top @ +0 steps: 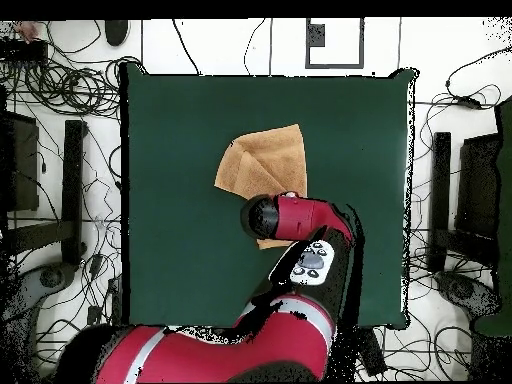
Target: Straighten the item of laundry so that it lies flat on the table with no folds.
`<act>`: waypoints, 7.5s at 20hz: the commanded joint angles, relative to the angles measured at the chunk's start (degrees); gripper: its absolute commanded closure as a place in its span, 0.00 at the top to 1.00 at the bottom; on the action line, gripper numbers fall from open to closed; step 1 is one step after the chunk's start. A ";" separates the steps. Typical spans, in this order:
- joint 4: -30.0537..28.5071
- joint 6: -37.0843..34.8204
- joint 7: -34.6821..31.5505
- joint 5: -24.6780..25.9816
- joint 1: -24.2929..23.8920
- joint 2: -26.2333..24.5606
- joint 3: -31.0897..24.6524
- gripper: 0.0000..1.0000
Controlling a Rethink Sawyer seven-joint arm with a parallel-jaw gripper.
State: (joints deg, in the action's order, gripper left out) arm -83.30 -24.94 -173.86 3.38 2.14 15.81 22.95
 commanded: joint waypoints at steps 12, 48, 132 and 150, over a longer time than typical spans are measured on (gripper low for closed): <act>-1.01 0.80 -5.11 -3.41 2.76 0.87 -5.96 1.00; -6.19 -1.66 -5.05 -3.79 1.96 1.41 -7.39 1.00; -15.42 6.88 -0.21 5.64 -6.04 7.46 -6.55 1.00; -13.26 9.20 -1.33 3.56 -5.91 2.78 -6.74 1.00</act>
State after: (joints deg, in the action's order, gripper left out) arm -98.14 -18.78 -173.86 7.94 -4.00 19.66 22.91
